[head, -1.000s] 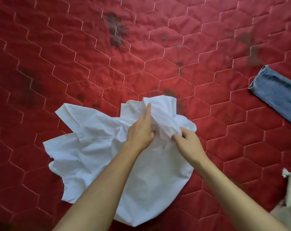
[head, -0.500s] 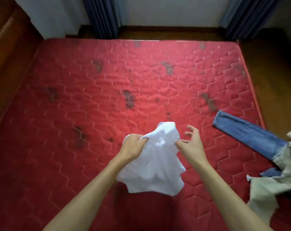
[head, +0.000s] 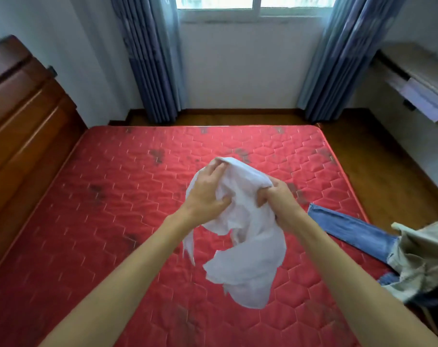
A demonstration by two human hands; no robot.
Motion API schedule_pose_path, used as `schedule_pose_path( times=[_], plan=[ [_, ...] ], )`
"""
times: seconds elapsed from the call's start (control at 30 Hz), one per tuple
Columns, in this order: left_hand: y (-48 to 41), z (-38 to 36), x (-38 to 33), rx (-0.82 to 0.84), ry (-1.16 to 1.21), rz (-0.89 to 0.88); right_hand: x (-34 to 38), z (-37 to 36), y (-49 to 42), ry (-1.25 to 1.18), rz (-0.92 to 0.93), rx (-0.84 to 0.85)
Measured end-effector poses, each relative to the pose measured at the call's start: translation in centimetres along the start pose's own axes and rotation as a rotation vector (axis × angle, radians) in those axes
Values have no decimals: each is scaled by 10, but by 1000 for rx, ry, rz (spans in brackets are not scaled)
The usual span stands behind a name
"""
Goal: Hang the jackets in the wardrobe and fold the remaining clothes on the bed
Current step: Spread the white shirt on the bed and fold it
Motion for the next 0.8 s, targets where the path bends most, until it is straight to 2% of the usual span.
schedule_pose_path(
  times=[0.07, 0.17, 0.23, 0.27, 0.33, 0.47, 0.53, 0.57, 0.6, 0.67, 0.8],
  plan=[
    [2, 2, -2, -73, -176, -83, 26, -1, 2, 58, -41, 121],
    [-6, 26, -9, -215, -368, -91, 57, 0, 8, 131, -106, 264],
    [-10, 47, -15, -178, -248, -272, 71, -1, 10, 178, -125, 290],
    [-10, 55, -17, -113, -170, -304, 75, 0, 10, 218, -122, 256],
    [-6, 68, -19, -24, -44, -239, 78, 4, 6, 355, -65, 108],
    [2, 82, -32, 151, 252, -98, 60, 13, 3, 636, 174, -241],
    [4, 86, -41, 192, 415, -16, 46, 10, 7, 785, 299, -439],
    [5, 87, -43, 206, 471, 23, 39, 6, 11, 836, 347, -482],
    [5, 88, -45, 211, 526, 56, 30, 1, 14, 880, 374, -468],
    [5, 92, -50, 186, 640, 91, 12, -7, 19, 907, 332, -327],
    [12, 99, -65, 171, 800, 132, -26, -16, 24, 616, -3, 117]
  ],
)
Point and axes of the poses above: each hand's wrist, its own y-axis away from the middle knuckle, its own z-axis out of the back of the hand, x = y × z, the point moved 1 cm from there along -y, towards the middle knuckle, and after that the axes turned 14 degrees about x, right-handed, at the moved point
